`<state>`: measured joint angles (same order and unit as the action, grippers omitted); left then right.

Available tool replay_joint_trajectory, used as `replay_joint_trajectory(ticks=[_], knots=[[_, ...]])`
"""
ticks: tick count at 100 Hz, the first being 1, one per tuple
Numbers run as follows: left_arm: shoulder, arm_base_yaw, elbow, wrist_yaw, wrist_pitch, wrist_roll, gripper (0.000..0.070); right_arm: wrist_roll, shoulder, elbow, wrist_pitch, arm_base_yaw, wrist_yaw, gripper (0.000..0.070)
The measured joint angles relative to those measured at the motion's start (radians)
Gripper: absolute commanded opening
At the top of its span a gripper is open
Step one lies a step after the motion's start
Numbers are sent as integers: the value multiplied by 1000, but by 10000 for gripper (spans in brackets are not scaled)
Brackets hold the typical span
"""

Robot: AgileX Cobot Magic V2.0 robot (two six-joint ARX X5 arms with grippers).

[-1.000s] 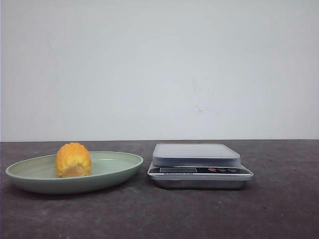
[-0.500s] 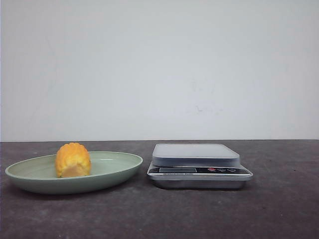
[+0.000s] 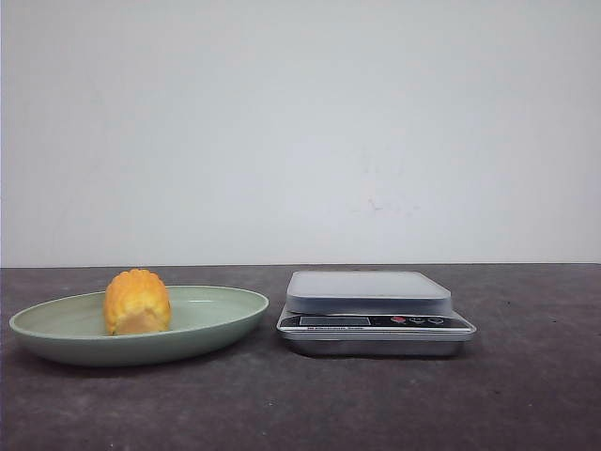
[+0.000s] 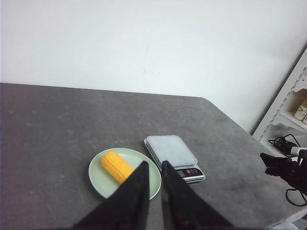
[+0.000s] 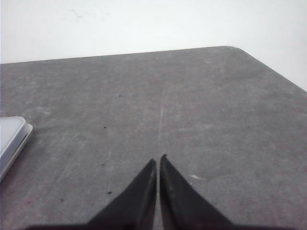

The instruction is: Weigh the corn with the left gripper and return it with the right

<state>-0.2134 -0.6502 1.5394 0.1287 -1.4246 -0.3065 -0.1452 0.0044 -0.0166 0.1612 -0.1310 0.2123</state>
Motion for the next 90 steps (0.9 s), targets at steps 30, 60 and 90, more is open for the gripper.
replay_joint_trajectory(ticks=[30,60,90], knots=[[0,0,0,0,0,0,1,0,0,0,0,0,0,5],[9,42,-55,42,99,37,1,0,0,0,0,0,0,5],[6,231,-558,-95,859,322,1,0,0,0,0,0,0,5]])
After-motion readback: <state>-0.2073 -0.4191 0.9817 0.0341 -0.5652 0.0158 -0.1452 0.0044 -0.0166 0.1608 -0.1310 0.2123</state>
